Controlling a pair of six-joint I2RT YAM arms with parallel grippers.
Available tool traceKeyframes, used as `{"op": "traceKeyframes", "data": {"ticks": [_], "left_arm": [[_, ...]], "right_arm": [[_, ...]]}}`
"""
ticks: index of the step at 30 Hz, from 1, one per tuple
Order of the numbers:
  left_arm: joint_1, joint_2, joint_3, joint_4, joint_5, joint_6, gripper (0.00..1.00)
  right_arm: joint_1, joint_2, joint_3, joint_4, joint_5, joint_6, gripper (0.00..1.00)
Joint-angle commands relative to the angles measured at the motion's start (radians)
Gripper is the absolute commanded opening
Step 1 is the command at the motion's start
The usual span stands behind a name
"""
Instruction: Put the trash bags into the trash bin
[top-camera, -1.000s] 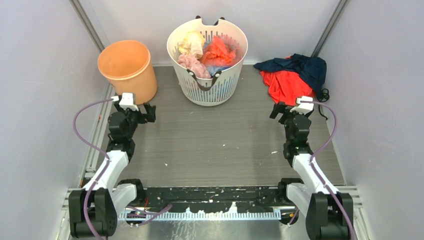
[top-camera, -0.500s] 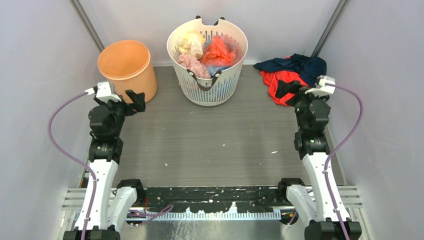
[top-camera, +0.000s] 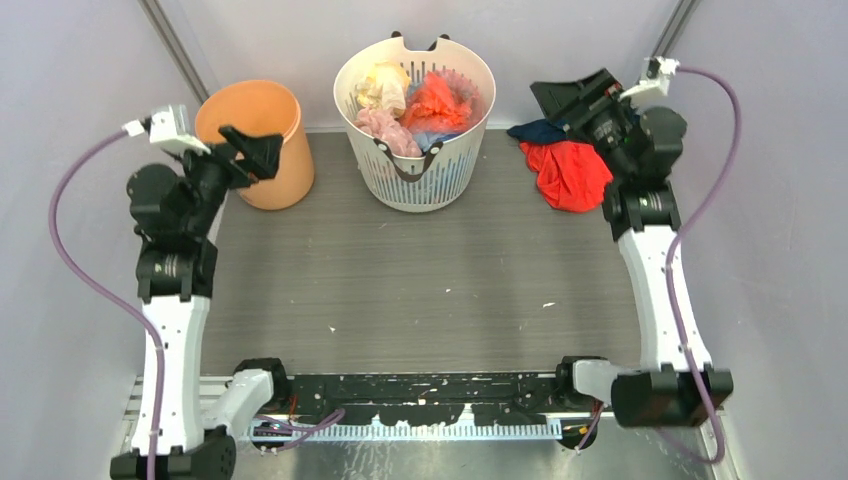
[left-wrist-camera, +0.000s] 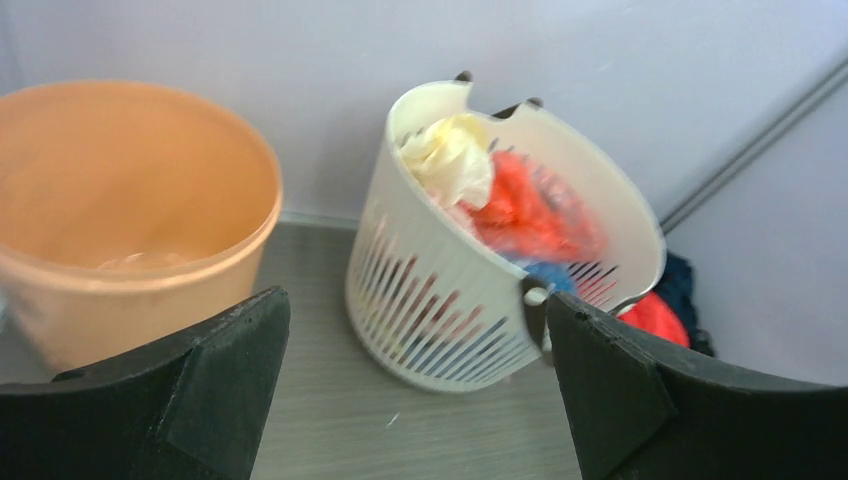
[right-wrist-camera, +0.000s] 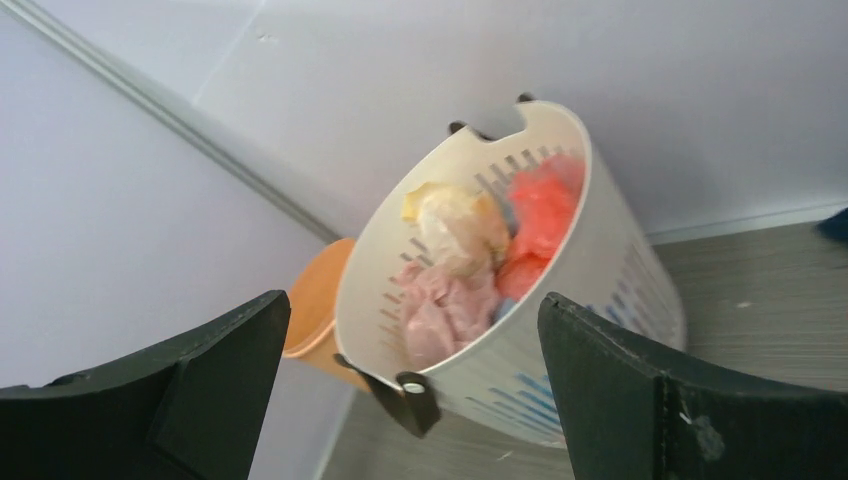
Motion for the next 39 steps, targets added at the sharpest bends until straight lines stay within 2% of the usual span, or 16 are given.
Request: {"op": "traceKeyframes", "data": {"ticks": [1,3,5,6,7,9,10,12,14,18,21,24,27,30,33,39], "left_arm": [[-0.004,0.122,0.205,0.058,0.153,-0.089,1.0],[-0.004,0.185,0.297,0.043,0.198,-0.111,1.0],[-0.003,0.258,0.432,-0.06,0.229,-0.115,1.0],[-0.003,0.295,0.49,-0.112,0.251,-0.119,1.0],[-0.004,0.325,0.533,-0.132,0.278,-0.122,1.0],[-0.003,0.361,0.542,-0.082,0.339,-0.157,1.0],[-0.001,0.367,0.515,-0.035,0.346,-0.192,1.0],[0.001,0.369,0.425,0.081,0.348,-0.253,1.0],[0.0,0.378,0.401,0.103,0.316,-0.273,1.0],[-0.019,0.391,0.4,0.008,0.204,-0.158,1.0],[-0.034,0.405,0.416,-0.08,0.15,-0.025,1.0],[-0.148,0.418,0.453,-0.205,-0.044,0.129,1.0],[-0.213,0.491,0.563,-0.377,-0.152,0.177,1.0],[-0.215,0.46,0.477,-0.302,-0.12,0.197,1.0],[-0.215,0.402,0.375,-0.228,-0.128,0.216,1.0],[-0.215,0.386,0.347,-0.316,-0.212,0.228,1.0]], "right_arm": [[-0.006,0.178,0.071,0.248,-0.235,0.334,1.0],[-0.004,0.281,0.129,0.413,-0.332,0.494,1.0],[-0.001,0.374,0.223,0.477,-0.399,0.583,1.0],[0.002,0.403,0.267,0.464,-0.412,0.577,1.0],[0.009,0.421,0.321,0.375,-0.412,0.526,1.0],[0.065,0.45,0.491,0.001,-0.323,0.255,1.0],[0.107,0.469,0.61,-0.225,-0.226,0.096,1.0],[0.198,0.521,0.85,-0.54,-0.004,-0.138,1.0],[0.252,0.557,0.941,-0.655,0.084,-0.234,1.0],[0.263,0.568,0.927,-0.632,0.06,-0.235,1.0],[0.265,0.664,1.087,-0.768,0.071,-0.222,1.0],[0.29,0.775,1.22,-0.849,0.065,-0.27,1.0],[0.335,0.797,1.202,-0.798,0.104,-0.304,1.0],[0.36,0.815,1.171,-0.713,0.096,-0.31,0.99],[0.371,0.855,1.182,-0.653,0.08,-0.318,0.93],[0.392,0.988,1.28,-0.582,0.079,-0.319,0.89]]}}
